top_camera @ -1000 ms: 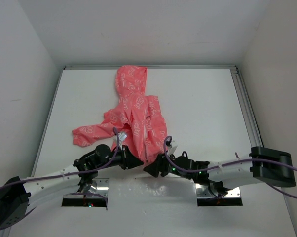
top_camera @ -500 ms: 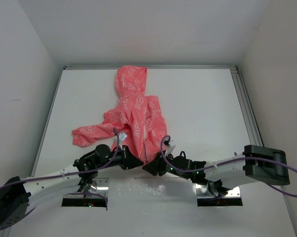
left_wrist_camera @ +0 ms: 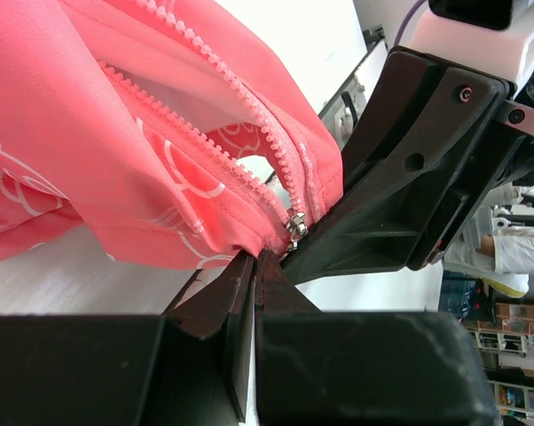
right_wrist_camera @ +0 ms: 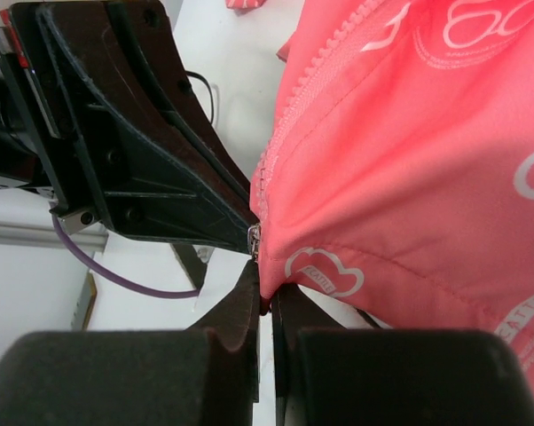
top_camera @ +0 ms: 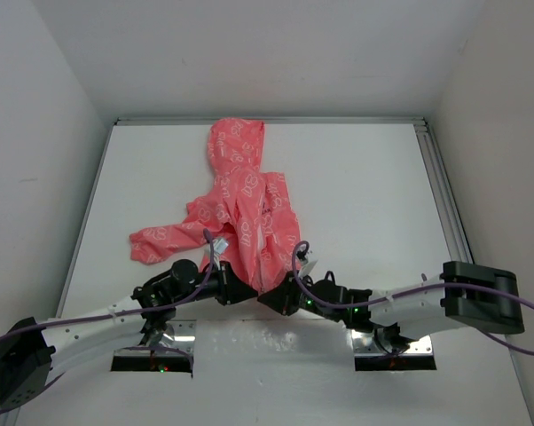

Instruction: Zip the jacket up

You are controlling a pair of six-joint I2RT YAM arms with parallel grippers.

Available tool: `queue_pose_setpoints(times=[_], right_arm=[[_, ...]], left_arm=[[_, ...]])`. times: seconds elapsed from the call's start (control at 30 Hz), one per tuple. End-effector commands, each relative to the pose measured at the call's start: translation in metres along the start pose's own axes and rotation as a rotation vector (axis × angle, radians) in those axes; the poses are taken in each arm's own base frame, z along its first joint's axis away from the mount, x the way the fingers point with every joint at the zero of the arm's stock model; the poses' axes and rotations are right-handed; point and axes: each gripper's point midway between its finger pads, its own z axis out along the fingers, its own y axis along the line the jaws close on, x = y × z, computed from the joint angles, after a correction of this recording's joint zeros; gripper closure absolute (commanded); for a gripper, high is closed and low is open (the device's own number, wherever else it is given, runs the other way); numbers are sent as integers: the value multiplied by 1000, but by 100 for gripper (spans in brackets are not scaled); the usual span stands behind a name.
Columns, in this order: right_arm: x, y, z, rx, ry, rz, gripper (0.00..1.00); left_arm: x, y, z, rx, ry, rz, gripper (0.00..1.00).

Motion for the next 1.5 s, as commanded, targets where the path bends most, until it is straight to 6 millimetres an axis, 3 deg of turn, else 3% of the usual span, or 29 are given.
queue_pose_setpoints(times=[0.0, 0.3, 0.57, 0.9, 1.1, 1.4, 1.47], right_arm=[[-11, 31, 2, -63, -7, 69, 100], [-8, 62, 4, -68, 94, 127, 100], [-15, 72, 5, -47, 103, 120, 100], [-41, 83, 11, -144, 71, 283, 100], [-46, 99, 9, -204, 102, 305, 100], [-39, 84, 4, -142, 128, 278, 100], [-38, 81, 4, -136, 129, 278, 91]], left_arm=[[8, 6, -1, -2, 15, 27, 100], [10, 24, -2, -79, 15, 61, 100], [14, 36, -5, -124, 26, 89, 100], [14, 34, -9, -111, 15, 107, 100], [14, 44, -14, -149, 1, 121, 100], [12, 37, -12, -118, -2, 133, 100], [13, 36, -12, -109, 0, 123, 100]])
